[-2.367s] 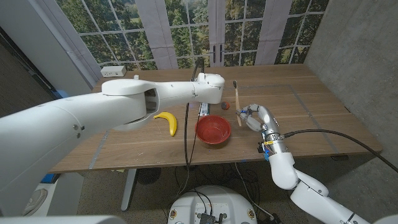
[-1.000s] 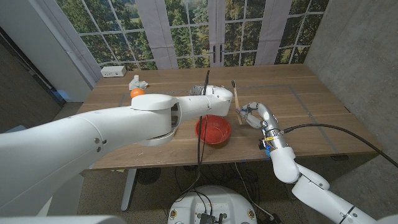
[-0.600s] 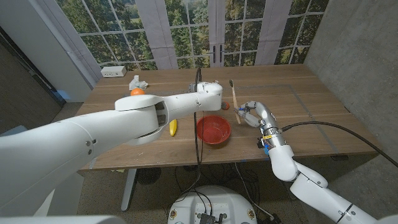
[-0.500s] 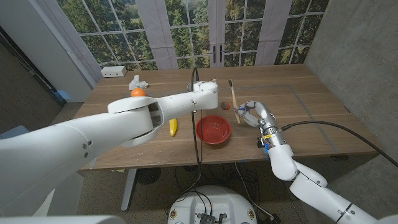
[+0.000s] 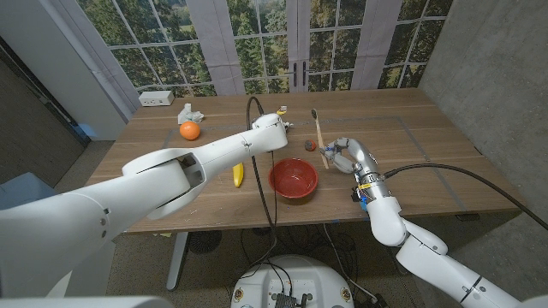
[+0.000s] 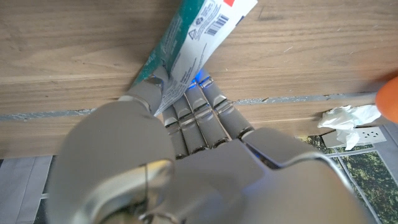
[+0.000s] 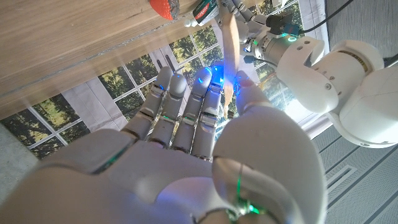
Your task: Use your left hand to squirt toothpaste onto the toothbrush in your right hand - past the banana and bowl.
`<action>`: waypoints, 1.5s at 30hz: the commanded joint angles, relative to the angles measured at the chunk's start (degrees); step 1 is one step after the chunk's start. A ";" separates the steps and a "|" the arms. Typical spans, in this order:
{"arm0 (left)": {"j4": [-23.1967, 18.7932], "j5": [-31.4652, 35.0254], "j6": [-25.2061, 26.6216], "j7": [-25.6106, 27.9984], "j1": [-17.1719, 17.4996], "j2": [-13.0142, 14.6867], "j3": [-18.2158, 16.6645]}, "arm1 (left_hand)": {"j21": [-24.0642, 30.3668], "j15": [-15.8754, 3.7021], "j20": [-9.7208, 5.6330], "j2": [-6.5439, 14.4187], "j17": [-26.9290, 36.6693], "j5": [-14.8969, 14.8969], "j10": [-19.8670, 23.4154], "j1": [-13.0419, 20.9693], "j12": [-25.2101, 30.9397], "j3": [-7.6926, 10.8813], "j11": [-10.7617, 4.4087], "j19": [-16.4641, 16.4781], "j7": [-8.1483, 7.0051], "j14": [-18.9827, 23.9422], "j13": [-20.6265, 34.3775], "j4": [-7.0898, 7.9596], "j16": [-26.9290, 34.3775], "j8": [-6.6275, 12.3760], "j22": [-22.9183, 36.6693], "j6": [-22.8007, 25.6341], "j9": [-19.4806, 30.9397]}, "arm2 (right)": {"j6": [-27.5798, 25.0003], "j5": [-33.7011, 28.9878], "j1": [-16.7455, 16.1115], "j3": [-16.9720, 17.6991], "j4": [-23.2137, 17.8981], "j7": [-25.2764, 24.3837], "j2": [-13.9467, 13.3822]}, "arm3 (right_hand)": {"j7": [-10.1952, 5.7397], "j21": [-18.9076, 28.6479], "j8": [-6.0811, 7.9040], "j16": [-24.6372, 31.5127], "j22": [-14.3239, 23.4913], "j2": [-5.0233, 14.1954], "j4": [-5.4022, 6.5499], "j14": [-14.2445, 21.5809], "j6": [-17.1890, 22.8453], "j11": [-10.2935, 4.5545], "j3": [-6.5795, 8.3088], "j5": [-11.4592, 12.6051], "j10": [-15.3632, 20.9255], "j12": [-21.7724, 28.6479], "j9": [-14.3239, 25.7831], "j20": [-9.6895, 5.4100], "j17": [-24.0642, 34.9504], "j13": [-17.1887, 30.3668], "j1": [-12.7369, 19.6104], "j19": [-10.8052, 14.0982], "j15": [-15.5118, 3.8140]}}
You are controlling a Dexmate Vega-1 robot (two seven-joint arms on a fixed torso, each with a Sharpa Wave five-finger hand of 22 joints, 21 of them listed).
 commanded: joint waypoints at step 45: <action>-25.98 8.54 -5.50 14.73 11.99 16.17 -11.20 | 1.31 -6.32 -0.06 -0.50 0.76 0.17 1.63 2.91 -1.01 -2.49 -3.25 -3.05 -0.43 -1.66 0.62 0.65 0.19 -1.09 0.55 1.07 0.56 | -11.75 14.56 5.85 -1.44 -3.85 12.26 -0.44 | -0.40 1.18 -0.18 0.89 0.09 0.51 0.58 -0.63 1.26 0.01 1.85 0.11 -0.69 1.00 0.80 0.59 -0.27 -0.08 -0.12 -0.69 -9.04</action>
